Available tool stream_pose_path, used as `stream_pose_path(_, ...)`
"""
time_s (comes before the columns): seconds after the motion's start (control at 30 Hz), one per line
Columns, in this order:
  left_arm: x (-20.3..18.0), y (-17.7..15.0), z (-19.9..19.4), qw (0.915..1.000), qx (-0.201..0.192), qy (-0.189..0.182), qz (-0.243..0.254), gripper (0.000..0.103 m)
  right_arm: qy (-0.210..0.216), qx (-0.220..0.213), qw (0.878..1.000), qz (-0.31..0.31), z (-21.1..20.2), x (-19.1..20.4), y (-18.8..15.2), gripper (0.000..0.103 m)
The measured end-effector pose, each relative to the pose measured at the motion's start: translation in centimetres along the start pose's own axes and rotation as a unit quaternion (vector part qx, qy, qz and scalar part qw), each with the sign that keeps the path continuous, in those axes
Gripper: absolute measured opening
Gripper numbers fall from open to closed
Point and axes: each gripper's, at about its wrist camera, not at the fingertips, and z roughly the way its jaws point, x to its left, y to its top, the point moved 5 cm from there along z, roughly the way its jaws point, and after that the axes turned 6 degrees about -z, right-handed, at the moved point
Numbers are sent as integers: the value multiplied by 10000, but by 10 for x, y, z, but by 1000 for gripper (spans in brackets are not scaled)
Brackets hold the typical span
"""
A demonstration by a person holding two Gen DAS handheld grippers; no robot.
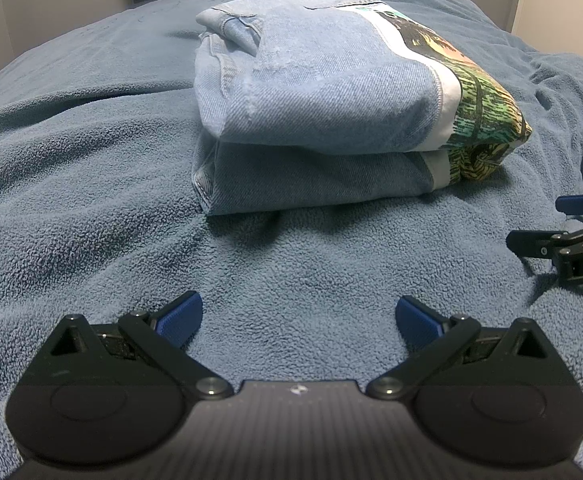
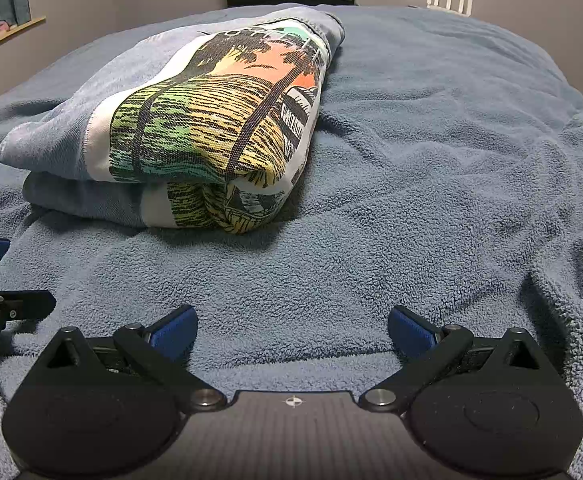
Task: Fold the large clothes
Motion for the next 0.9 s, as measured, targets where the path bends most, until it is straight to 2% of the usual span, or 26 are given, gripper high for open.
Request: stream_pose_path(0.9, 1, 0, 1, 10000, 79, 15, 6, 103, -1, 5, 10000, 0, 0, -1, 0, 103)
